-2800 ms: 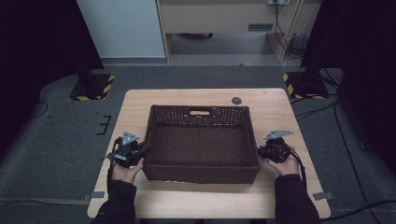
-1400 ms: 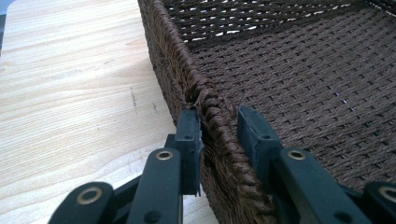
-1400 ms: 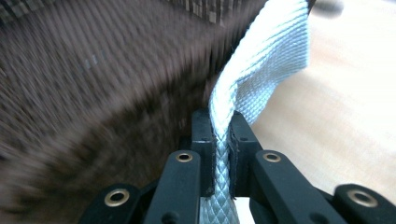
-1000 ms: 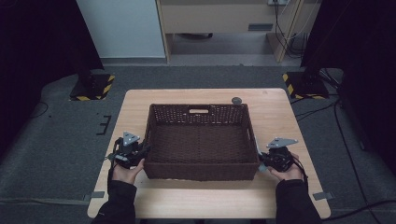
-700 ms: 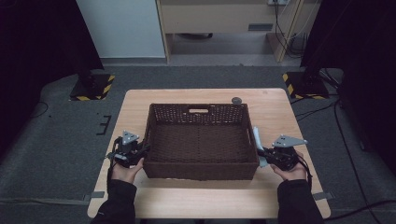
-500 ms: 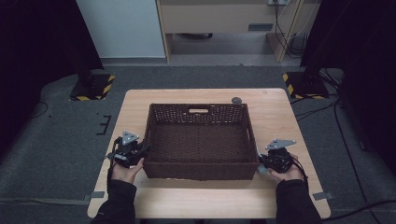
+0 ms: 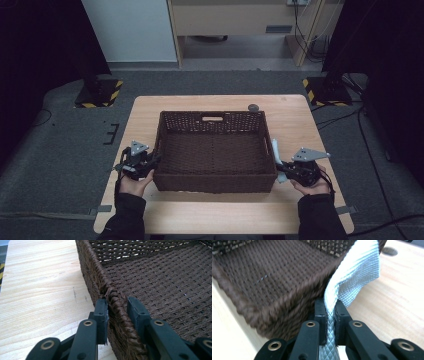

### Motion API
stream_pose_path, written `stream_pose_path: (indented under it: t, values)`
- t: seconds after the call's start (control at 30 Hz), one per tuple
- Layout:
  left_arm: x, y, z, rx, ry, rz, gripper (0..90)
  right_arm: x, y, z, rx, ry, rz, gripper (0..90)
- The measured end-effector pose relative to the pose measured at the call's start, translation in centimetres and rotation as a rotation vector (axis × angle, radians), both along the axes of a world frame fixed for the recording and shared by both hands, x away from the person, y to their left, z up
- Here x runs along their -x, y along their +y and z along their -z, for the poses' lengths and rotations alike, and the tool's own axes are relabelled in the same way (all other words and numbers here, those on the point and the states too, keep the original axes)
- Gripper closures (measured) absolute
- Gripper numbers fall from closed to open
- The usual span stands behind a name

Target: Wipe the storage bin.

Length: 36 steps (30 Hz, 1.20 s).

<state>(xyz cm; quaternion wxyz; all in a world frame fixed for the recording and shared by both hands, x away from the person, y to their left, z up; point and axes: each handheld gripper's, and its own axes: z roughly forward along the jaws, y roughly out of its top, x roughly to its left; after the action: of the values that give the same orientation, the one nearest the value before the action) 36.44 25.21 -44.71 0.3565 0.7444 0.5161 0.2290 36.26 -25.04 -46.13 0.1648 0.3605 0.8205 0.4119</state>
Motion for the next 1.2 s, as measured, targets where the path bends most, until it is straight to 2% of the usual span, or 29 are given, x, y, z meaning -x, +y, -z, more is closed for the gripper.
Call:
stream_pose_path:
  t: [0.2, 0.23, 0.33, 0.37, 0.47, 0.6, 0.67, 0.8, 1.07, 1.13, 1.2]
  values:
    - [0.0, 0.0, 0.0, 0.002, 0.001, -0.001, 69.4, 0.3, 0.3, 2.3, 0.071, 0.09, -0.008, 84.5]
    - [0.0, 0.0, 0.0, 0.001, 0.001, -0.001, 69.5, 0.3, 0.4, 3.0, 0.095, 0.115, -0.009, 84.4]
    - [0.0, -0.1, -0.1, -0.011, -0.001, -0.006, 70.1, -0.1, 0.6, 3.9, 0.137, 0.151, -0.014, 84.5]
    - [0.0, -0.1, -0.1, -0.011, 0.0, -0.008, 70.2, -0.1, 0.6, 3.9, 0.134, 0.156, -0.009, 84.4]
    - [0.0, -0.1, -0.1, -0.005, 0.003, -0.019, 70.4, 0.1, 0.2, 2.8, 0.095, 0.109, 0.001, 84.4]
    - [-0.3, -0.1, -0.1, -0.005, 0.001, -0.027, 70.4, 1.0, -0.5, 0.0, 0.001, -0.006, 0.007, 84.4]
    - [-0.4, 0.0, -0.1, -0.004, 0.0, -0.029, 70.4, 1.2, -0.5, -0.4, -0.009, -0.025, -0.009, 84.4]
    - [-0.7, 0.2, -0.1, -0.004, 0.002, -0.03, 70.4, 0.9, 0.0, 0.4, 0.033, 0.01, -0.031, 84.5]
    - [-1.0, 0.3, 0.0, 0.005, 0.002, -0.037, 70.2, 0.0, 1.1, 3.6, 0.139, 0.138, -0.057, 84.4]
    - [-1.0, 0.4, 0.0, 0.004, 0.002, -0.037, 70.1, 0.0, 0.9, 3.4, 0.134, 0.129, -0.051, 84.4]
    - [-1.1, 0.4, 0.0, 0.0, 0.0, -0.034, 70.0, 0.3, 0.6, 2.3, 0.107, 0.089, -0.044, 84.4]
